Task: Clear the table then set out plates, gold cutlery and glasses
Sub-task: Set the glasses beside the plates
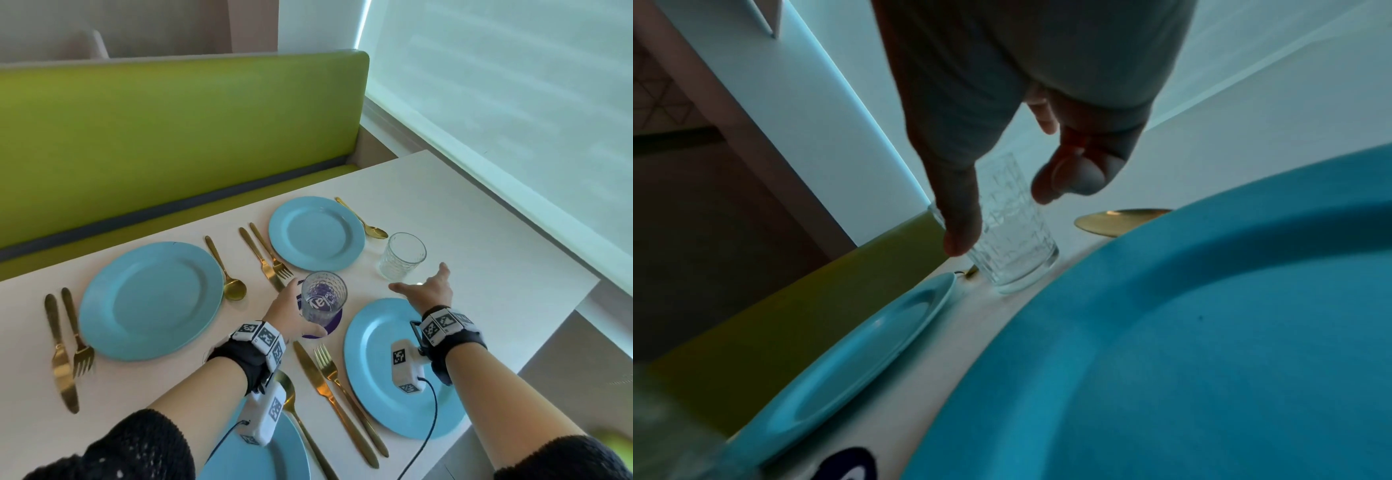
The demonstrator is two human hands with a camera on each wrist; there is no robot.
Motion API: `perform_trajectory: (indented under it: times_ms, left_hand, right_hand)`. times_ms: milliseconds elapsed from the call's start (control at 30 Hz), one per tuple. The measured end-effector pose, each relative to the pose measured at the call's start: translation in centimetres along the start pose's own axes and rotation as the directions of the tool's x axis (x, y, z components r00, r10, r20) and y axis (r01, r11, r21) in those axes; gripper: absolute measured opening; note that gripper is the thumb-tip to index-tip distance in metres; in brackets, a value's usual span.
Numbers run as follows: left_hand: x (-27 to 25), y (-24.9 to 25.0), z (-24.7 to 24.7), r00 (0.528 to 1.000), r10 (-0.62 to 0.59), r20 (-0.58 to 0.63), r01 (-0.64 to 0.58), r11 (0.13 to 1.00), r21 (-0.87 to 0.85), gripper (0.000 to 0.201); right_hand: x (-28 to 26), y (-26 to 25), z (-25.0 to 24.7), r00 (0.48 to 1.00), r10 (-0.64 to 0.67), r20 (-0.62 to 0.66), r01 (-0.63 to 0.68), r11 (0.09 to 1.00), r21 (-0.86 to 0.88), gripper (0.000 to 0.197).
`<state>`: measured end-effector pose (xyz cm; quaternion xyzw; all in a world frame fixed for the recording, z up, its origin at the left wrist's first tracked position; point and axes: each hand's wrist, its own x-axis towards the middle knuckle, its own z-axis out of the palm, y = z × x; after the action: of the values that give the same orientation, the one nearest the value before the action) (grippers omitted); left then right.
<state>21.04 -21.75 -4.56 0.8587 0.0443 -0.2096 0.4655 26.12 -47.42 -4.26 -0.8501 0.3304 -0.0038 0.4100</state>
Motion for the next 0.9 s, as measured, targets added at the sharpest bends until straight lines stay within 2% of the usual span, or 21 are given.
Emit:
perform_trajectory:
  times_ms: [167,300,433,567,700,833,900]
  left_hand:
    - [-3.4,-1.9,-2.4,0.990,-0.035,-0.137,0.035,0.999,0.000,0.105]
    - [-7.8,-4.0,-4.9,0.957,-0.044,-0.288,0.019,0.996,-0.090,0.084]
    - [-13.5,-6.9,-7.8,0.938,-0.012,-0.346,-0.018,0.997,-0.082,0.068]
    - [-19.3,-9.8,-10.9,0.937,0.056,-0.345,-0.075,0.996,-0.040,0.049]
    - [-24.5,-12.7,-14.6,0.922,0.086,-0.378,-0.102,0.995,-0.022,0.041]
    - [-28.9,-15.6,-18.9,0.872,0.055,-0.487,-0.082,0.996,-0.033,0.036]
    - [-30.6,-17.1,-21.0,0.829,0.025,-0.559,-0.062,0.997,-0.048,0.033]
  right_hand:
    - [-4.5,0.0,-0.7,1.000,0.008,-0.024,-0.008,1.000,-0.017,0.100]
    - [-9.8,0.1,0.1,0.999,-0.013,-0.032,0.012,0.999,-0.047,0.092]
    - [-16.9,-0.2,1.4,1.000,-0.029,0.000,0.029,0.999,-0.027,0.080]
    - [-24.6,-0.8,4.2,0.996,-0.070,0.063,0.072,0.997,-0.028,0.069]
    - [-31.4,-1.5,9.3,0.977,-0.131,0.166,0.138,0.990,-0.029,0.063]
    - [-37.7,-3.4,14.3,0.928,-0.178,0.327,0.199,0.979,-0.031,0.054]
    - [-40.5,-4.6,16.3,0.889,-0.221,0.401,0.256,0.966,-0.037,0.052]
